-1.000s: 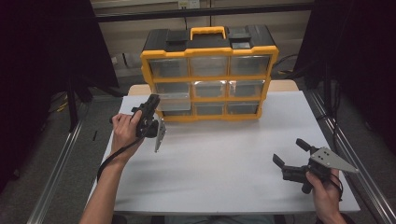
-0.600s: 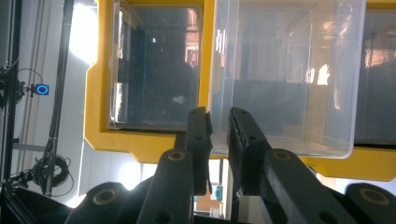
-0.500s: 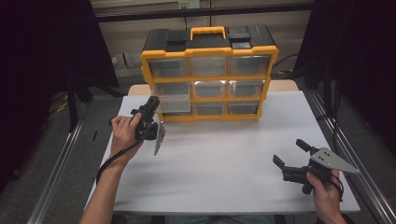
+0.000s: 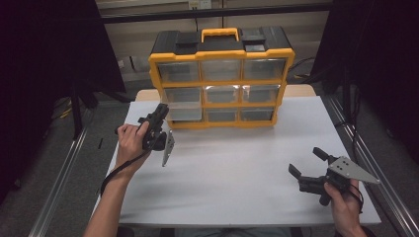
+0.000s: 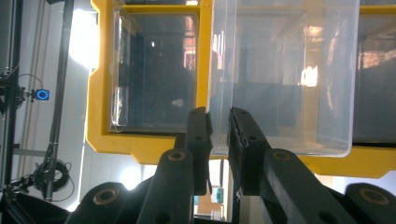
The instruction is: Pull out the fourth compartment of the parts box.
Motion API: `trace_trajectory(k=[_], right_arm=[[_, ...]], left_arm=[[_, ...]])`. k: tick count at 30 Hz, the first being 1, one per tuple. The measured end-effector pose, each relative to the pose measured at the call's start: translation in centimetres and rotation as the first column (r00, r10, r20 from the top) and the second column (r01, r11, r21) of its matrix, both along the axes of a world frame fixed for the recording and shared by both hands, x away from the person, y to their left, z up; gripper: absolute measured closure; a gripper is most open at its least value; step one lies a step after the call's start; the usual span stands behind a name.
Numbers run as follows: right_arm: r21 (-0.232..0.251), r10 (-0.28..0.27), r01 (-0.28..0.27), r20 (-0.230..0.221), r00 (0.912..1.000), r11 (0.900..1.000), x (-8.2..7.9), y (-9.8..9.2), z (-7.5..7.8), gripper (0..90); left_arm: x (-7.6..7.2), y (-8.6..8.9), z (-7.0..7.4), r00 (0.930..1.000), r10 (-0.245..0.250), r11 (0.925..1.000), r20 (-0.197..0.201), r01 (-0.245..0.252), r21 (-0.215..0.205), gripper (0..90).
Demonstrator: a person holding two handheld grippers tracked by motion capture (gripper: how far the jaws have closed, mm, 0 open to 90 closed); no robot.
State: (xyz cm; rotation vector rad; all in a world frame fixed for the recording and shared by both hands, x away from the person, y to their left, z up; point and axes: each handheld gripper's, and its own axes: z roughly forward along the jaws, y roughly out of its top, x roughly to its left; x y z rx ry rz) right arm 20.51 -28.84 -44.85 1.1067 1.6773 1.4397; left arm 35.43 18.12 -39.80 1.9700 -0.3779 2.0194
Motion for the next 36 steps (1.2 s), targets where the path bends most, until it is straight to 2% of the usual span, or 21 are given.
trace_trajectory(k=[6, 10, 11, 14, 16, 18, 23, 25, 26, 29, 34, 35, 36], right_arm=[[0.0, 0.0, 0.0, -0.003, 1.0, 1.0, 0.0, 0.0, 0.0, 0.0], [0.0, -0.001, 0.001, 0.002, 1.0, 1.0, 0.0, 0.0, 0.0, 0.0], [0.0, -0.001, 0.001, 0.0, 1.0, 1.0, 0.0, 0.0, 0.0, 0.0], [0.0, -0.002, 0.002, 0.001, 1.0, 1.0, 0.0, 0.0, 0.0, 0.0], [0.0, -0.002, 0.002, 0.002, 1.0, 1.0, 0.0, 0.0, 0.0, 0.0], [0.0, -0.001, 0.001, 0.001, 1.0, 1.0, 0.0, 0.0, 0.0, 0.0], [0.0, 0.0, 0.0, -0.001, 1.0, 1.0, 0.0, 0.0, 0.0, 0.0], [0.001, -0.002, 0.002, -0.002, 1.0, 1.0, 0.0, 0.0, 0.0, 0.0], [0.0, -0.001, 0.001, 0.0, 1.0, 1.0, 0.0, 0.0, 0.0, 0.0], [0.0, -0.001, 0.001, 0.001, 1.0, 1.0, 0.0, 0.0, 0.0, 0.0], [0.001, 0.0, 0.0, -0.002, 1.0, 1.0, 0.0, 0.0, 0.0, 0.0], [0.0, 0.001, -0.001, -0.001, 1.0, 1.0, 0.1, 0.0, 0.0, 0.0], [0.0, 0.0, 0.0, -0.001, 1.0, 1.0, 0.1, 0.0, 0.0, 0.0]], left_arm=[[-0.2, 0.1, 0.1, 1.0, -0.008, 0.9999, 0.0, 0.008, 0.013, 79.4], [-0.4, 0.1, 0.1, 0.9998, -0.006, 1.0, -0.017, 0.006, 0.003, 79.4], [-0.4, 0.1, 0.2, 0.9999, -0.014, 0.9998, -0.006, 0.014, 0.016, 79.3], [-0.6, 0.1, 0.2, 0.9998, -0.009, 0.9999, -0.016, 0.009, 0.013, 79.4], [-0.7, 0.2, 0.3, 0.9998, -0.019, 0.9996, -0.001, 0.019, 0.019, 79.4], [-0.9, 0.2, 0.3, 0.9999, -0.014, 0.9998, -0.007, 0.014, 0.016, 79.5], [-1.3, 0.3, 0.4, 0.9999, -0.015, 0.9998, 0.009, 0.015, 0.013, 79.6], [-1.4, 0.3, 0.5, 0.9998, -0.017, 0.9996, 0.006, 0.017, 0.023, 79.6], [-1.4, 0.4, 0.4, 0.9998, -0.017, 0.9998, -0.006, 0.017, 0.014, 79.6], [-1.5, 0.4, 0.5, 0.9997, -0.022, 0.9994, 0.007, 0.022, 0.028, 79.6], [-1.7, 0.5, 0.5, 0.9996, -0.028, 0.9994, 0.003, 0.028, 0.019, 79.6], [-1.8, 0.6, 0.4, 0.9996, -0.026, 0.9996, -0.009, 0.026, 0.008, 79.6], [-1.8, 0.6, 0.4, 0.9997, -0.023, 0.9996, -0.007, 0.023, 0.016, 79.6]])
